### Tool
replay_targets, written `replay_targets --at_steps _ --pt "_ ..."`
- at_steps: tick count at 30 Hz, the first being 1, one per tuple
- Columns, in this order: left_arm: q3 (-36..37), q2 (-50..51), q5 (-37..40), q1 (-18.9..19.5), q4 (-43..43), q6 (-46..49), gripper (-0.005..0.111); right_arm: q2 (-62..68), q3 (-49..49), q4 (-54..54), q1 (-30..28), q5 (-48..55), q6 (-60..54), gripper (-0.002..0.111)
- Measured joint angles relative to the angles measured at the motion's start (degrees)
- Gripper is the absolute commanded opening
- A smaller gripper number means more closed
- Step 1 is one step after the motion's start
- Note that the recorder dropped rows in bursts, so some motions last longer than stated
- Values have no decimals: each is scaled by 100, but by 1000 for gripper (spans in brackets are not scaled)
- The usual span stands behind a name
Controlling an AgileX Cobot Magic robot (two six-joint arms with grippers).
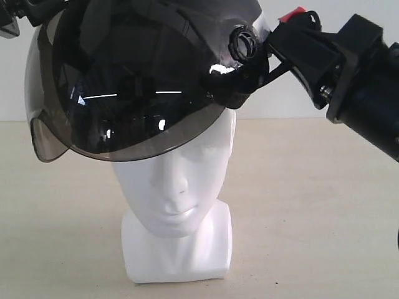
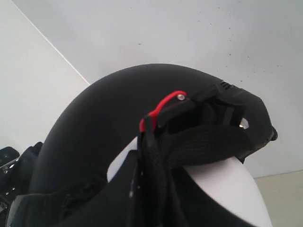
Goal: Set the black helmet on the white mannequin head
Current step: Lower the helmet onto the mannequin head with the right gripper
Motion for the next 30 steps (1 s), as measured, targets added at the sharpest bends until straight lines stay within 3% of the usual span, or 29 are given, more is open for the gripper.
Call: replay_targets --at_steps 14,30 --pt "-64 -20 466 -706 51 102 4 0 0 47 0 233 -161 0" --pt "-64 256 374 -1088 224 -32 4 -9 11 265 0 749 -587 0"
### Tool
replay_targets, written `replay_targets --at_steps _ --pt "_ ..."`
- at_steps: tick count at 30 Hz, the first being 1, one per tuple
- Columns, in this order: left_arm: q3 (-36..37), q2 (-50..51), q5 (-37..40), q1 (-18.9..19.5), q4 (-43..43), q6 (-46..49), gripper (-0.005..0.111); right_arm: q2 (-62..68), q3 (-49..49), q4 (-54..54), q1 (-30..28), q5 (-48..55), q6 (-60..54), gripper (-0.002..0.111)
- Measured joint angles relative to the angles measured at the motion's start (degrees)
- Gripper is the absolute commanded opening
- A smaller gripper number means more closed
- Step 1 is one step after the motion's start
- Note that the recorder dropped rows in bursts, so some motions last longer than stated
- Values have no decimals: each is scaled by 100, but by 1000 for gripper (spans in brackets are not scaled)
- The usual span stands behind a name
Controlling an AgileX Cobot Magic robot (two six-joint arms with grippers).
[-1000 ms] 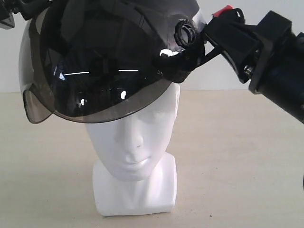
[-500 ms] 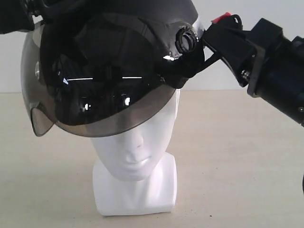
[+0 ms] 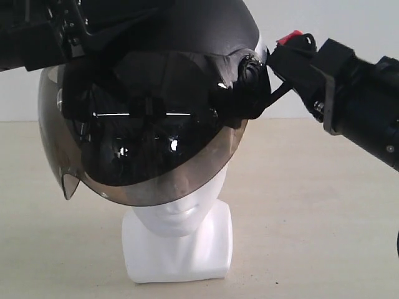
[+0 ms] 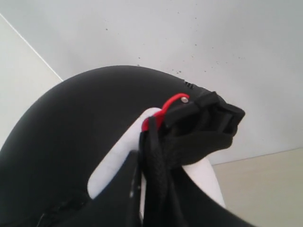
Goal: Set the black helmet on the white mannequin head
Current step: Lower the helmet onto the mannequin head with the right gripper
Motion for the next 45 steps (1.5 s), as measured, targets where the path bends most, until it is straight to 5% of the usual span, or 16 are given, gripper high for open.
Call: replay_targets --at_steps 45 --pt "-201 71 248 -158 108 -204 4 -94 -128 2445 287 1760 -3435 0"
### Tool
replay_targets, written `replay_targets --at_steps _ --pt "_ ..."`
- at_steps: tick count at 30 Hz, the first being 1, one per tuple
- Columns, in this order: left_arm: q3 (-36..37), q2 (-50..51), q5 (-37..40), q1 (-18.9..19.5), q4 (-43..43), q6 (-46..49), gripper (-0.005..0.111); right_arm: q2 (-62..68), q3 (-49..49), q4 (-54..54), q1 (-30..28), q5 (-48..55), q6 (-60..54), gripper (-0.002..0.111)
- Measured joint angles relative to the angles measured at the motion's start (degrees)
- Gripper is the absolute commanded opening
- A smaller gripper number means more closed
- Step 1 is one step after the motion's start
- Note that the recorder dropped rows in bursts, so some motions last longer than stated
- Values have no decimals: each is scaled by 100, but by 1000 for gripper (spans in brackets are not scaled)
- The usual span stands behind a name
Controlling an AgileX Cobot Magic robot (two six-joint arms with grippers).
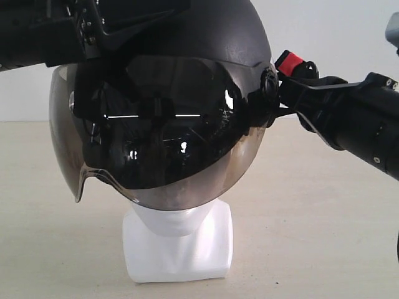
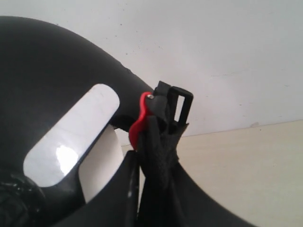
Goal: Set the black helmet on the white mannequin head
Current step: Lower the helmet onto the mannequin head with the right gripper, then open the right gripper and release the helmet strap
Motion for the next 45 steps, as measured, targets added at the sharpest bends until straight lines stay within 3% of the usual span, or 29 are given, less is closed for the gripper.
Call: replay_targets --at_steps 45 --pt "-45 28 -42 -25 79 -40 4 262 -467 -8 -347 594 -432 0"
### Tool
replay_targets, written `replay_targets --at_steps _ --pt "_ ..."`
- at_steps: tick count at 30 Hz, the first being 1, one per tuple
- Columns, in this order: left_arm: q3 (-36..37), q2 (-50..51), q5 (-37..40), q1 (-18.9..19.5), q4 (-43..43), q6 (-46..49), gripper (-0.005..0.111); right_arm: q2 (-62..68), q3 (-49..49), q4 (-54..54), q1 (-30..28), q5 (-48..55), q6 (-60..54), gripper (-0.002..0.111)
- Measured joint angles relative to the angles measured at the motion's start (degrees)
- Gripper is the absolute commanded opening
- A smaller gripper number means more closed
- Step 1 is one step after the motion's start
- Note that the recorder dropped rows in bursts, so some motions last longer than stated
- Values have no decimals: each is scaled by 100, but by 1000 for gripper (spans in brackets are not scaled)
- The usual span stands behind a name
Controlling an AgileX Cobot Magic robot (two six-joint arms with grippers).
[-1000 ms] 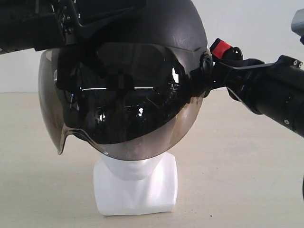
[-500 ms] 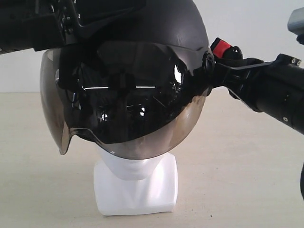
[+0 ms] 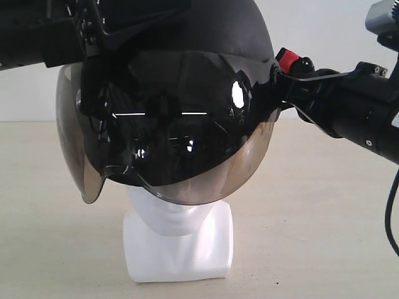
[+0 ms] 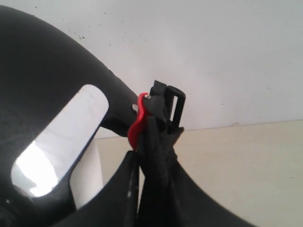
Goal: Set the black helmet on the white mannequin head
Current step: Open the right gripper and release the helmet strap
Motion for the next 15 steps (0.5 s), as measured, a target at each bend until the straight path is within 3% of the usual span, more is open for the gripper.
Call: replay_targets --at_steps 4,7,11,15 --pt "-2 0 33 -8 0 0 4 25 0 -453 -61 0 0 0" --pt "-2 0 33 -13 0 0 4 25 0 -453 -60 0 39 8" --pt "-2 0 33 -13 11 0 4 25 0 -440 -75 29 96 36" --pt "-2 0 46 -13 116 -40 4 25 0 432 -289 120 63 61"
